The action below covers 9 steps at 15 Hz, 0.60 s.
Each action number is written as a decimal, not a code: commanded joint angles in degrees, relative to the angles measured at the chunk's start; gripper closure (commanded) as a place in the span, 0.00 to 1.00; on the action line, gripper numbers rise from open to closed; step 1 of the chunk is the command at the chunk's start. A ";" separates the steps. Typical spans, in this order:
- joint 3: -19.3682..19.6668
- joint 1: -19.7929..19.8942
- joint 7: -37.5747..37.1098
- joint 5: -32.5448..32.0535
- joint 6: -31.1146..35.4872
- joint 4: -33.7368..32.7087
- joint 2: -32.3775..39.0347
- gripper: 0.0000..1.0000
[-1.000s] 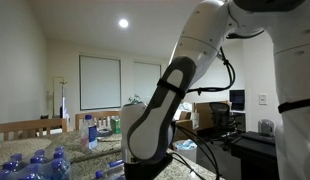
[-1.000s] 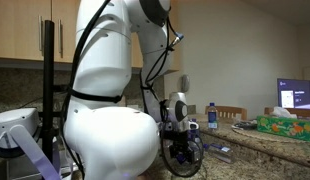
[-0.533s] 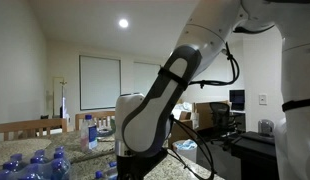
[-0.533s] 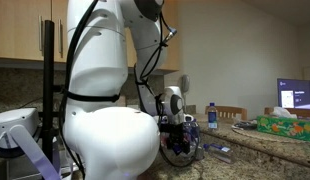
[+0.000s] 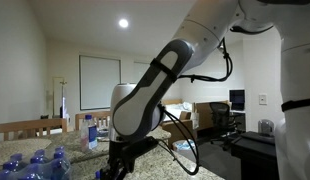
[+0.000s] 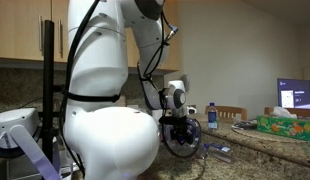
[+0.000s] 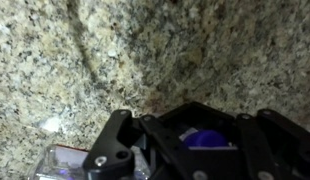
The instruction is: Move the two bottles upright
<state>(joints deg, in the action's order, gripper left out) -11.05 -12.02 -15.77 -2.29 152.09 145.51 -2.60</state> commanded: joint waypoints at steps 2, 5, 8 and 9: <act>0.48 0.84 0.69 0.99 -0.24 -4.70 2.76 0.98; 0.70 0.79 0.19 0.78 -0.45 -6.85 3.68 0.98; 1.10 0.95 -0.63 0.74 -0.34 -8.09 4.23 0.99; 1.24 1.03 -0.79 0.95 -0.53 -8.45 4.26 0.98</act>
<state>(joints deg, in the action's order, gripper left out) -9.97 -11.62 -16.01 -2.29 152.09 138.36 0.97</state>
